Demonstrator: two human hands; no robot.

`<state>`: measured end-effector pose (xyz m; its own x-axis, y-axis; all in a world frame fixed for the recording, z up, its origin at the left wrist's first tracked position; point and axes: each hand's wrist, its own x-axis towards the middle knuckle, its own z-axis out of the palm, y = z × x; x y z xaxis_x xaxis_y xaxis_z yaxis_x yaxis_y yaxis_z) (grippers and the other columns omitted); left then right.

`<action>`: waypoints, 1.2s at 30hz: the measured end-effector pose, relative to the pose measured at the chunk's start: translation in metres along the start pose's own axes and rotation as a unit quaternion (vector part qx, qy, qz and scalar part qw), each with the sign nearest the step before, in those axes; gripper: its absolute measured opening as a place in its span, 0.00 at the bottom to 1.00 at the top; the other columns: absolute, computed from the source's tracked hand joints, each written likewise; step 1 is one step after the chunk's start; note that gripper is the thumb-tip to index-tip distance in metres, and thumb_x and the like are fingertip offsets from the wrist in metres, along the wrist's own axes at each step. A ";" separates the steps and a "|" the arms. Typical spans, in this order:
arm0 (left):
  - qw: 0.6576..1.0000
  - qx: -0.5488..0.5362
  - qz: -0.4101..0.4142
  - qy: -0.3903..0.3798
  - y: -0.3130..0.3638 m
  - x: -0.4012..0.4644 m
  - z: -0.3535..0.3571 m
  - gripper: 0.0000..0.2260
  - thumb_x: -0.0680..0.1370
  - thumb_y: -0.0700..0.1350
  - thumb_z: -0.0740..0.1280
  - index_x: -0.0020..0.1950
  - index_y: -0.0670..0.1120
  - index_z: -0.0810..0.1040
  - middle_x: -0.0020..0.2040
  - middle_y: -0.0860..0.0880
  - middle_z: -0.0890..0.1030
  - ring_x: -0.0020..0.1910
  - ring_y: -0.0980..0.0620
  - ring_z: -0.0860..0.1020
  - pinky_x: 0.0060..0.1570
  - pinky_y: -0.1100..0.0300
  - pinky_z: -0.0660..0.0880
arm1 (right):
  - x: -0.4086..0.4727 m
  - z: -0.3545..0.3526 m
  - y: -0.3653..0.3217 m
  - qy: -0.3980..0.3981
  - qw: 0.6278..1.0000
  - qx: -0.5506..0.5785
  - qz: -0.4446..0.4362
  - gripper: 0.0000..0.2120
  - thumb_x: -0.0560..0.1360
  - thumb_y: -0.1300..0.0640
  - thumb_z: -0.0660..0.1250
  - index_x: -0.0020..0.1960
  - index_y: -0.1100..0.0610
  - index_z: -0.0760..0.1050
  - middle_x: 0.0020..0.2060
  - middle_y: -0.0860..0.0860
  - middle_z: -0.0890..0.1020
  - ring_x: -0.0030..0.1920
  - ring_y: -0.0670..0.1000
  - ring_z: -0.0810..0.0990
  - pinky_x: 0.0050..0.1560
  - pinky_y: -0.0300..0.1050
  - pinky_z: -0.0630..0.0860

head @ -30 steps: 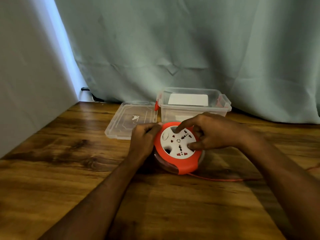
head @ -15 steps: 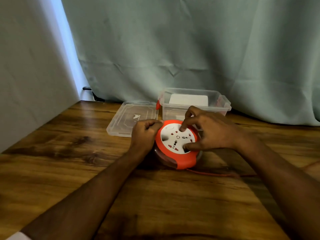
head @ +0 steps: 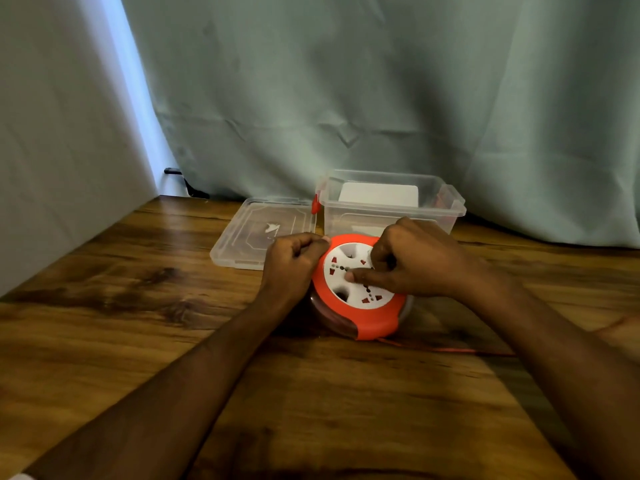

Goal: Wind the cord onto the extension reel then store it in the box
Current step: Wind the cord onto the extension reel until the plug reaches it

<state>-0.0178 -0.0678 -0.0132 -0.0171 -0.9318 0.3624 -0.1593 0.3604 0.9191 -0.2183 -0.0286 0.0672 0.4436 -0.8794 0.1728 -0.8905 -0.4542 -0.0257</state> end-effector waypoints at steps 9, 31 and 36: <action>0.999 -0.033 -0.004 -0.033 0.004 -0.002 -0.002 0.10 0.82 0.43 0.67 0.48 0.43 0.87 0.43 0.41 0.88 0.44 0.41 0.87 0.48 0.44 0.84 | -0.003 -0.015 0.015 -0.070 0.996 0.027 -0.054 0.30 0.72 0.50 0.76 0.72 0.35 0.73 0.35 0.17 0.71 0.36 0.32 0.76 0.36 0.38 0.71; 0.997 -0.008 -0.067 0.038 0.004 -0.002 -0.001 0.13 0.84 0.47 0.65 0.50 0.43 0.87 0.43 0.45 0.89 0.41 0.46 0.88 0.46 0.50 0.85 | 0.001 0.011 -0.004 0.017 0.997 -0.076 0.015 0.28 0.67 0.22 0.65 0.34 0.47 0.67 0.34 0.41 0.70 0.40 0.49 0.73 0.37 0.42 0.62; 0.997 -0.010 -0.069 0.028 0.004 -0.004 -0.002 0.12 0.84 0.47 0.65 0.50 0.43 0.87 0.43 0.45 0.89 0.42 0.46 0.88 0.47 0.48 0.85 | 0.002 0.008 -0.007 0.009 0.999 -0.039 0.002 0.24 0.72 0.27 0.66 0.34 0.47 0.71 0.34 0.42 0.72 0.38 0.46 0.74 0.38 0.42 0.67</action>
<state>-0.0168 -0.0630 -0.0107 0.0597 -0.9689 0.2402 -0.1366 0.2305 0.9634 -0.2106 -0.0282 0.0598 0.4392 -0.8781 0.1900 -0.8975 -0.4381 0.0503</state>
